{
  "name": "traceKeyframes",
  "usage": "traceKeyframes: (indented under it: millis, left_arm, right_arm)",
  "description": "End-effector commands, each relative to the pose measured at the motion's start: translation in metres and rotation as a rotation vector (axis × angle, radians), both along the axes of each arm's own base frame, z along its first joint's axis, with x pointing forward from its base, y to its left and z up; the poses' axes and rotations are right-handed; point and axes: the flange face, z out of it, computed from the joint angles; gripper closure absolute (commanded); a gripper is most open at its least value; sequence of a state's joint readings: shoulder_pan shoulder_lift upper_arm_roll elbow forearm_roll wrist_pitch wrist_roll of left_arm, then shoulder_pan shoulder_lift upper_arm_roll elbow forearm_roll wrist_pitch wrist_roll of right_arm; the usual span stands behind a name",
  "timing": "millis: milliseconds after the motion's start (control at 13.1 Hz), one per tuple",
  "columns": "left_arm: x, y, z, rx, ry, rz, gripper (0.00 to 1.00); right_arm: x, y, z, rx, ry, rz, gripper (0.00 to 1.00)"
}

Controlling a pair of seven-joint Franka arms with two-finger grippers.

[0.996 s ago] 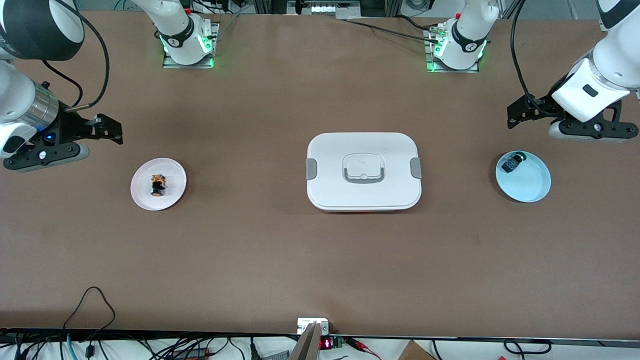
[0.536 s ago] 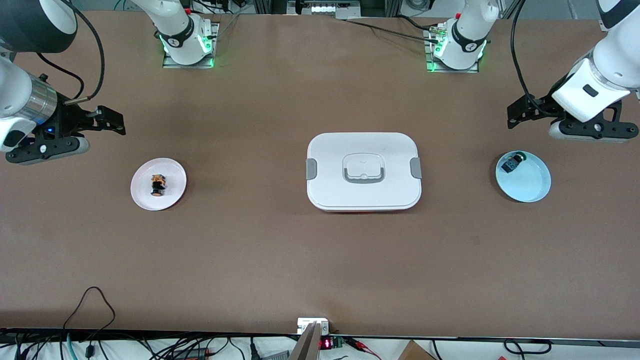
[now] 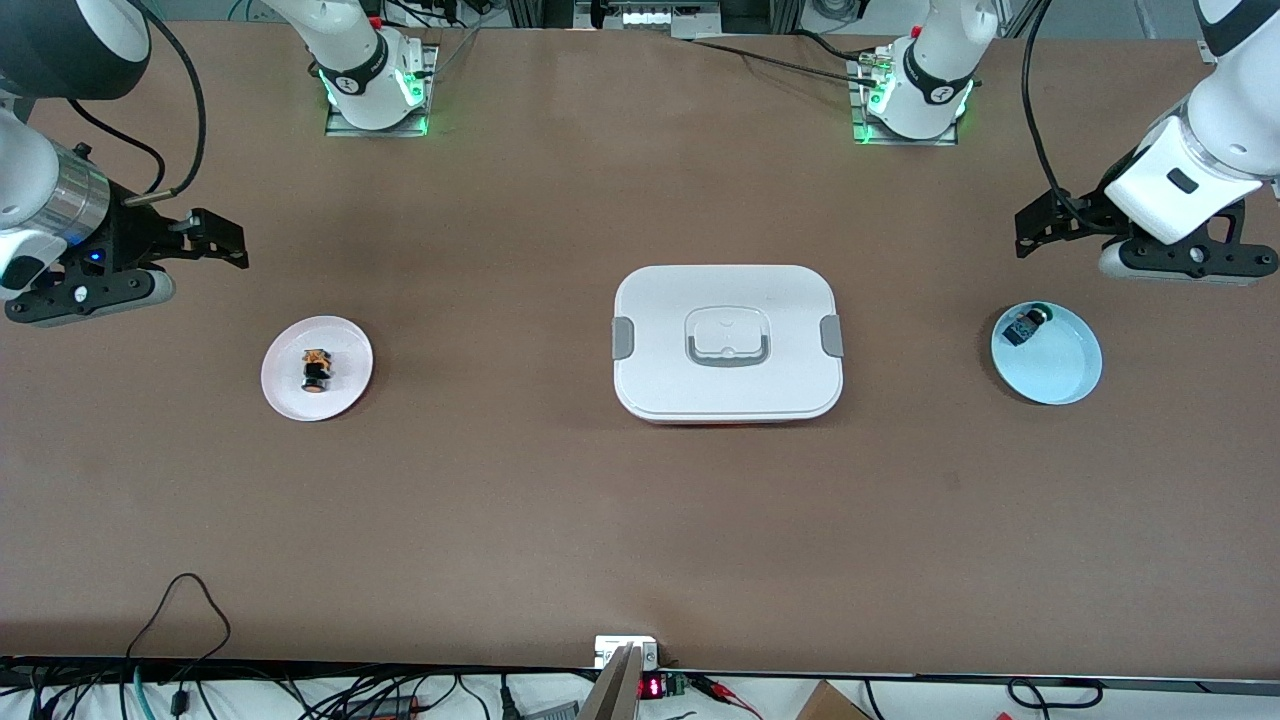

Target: Transfer orange switch to right arm and place

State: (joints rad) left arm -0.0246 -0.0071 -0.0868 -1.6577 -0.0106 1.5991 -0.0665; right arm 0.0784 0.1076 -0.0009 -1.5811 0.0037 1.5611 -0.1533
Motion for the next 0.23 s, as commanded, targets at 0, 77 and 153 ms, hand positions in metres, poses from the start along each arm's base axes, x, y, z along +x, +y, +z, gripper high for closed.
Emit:
traceKeyframes:
  millis: [0,77,153]
  left_arm:
    - [0.0027,-0.0023,0.0051,-0.002,-0.001,0.005,0.0]
    - [0.0027,-0.0023,0.0051,-0.002,-0.001,0.005,0.0]
    - [0.0028,-0.0023,0.0058,-0.002,-0.002,0.005,0.0]
  right_arm:
    - [-0.0012,-0.0012,0.0083,0.004,-0.008,0.002,0.0]
    - [-0.0012,-0.0012,0.0083,0.004,-0.008,0.002,0.0]
    - [-0.0009,-0.002,0.0084,0.004,-0.009,0.001,0.0]
